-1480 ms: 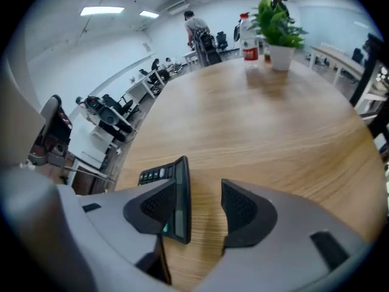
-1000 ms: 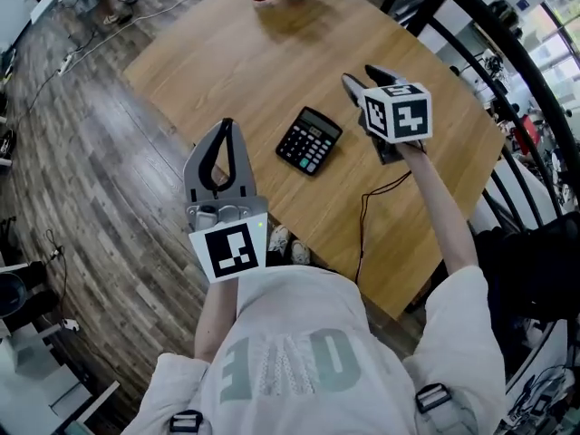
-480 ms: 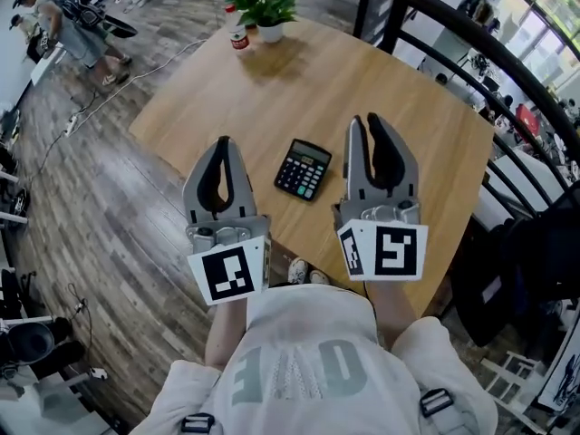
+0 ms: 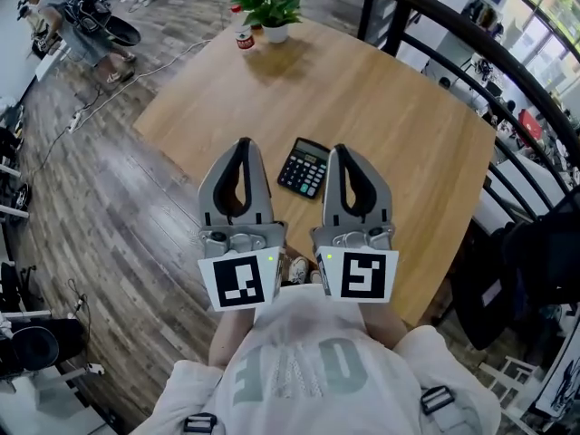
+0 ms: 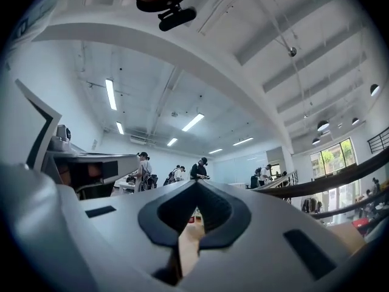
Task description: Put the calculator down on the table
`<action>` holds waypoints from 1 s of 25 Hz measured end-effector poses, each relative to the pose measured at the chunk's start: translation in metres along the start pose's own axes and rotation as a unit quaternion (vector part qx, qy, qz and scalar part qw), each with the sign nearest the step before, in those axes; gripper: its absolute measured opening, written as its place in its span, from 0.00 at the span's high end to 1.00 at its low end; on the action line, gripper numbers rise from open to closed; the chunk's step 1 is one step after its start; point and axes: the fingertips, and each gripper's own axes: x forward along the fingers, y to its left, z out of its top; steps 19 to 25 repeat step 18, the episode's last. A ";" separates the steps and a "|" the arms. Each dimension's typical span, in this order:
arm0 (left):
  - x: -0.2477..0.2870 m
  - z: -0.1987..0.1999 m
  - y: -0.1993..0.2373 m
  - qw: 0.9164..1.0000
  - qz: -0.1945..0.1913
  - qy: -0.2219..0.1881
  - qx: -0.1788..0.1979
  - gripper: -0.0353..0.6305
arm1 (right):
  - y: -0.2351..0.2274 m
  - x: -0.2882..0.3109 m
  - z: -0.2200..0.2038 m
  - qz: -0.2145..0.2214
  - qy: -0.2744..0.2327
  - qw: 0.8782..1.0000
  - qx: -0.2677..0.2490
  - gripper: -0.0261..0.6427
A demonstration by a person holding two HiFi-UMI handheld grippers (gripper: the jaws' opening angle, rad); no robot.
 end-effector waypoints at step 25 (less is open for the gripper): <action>-0.019 0.004 0.005 1.000 0.015 -0.004 -0.002 0.93 | 0.019 -0.006 0.004 0.030 0.008 0.999 -0.014 0.93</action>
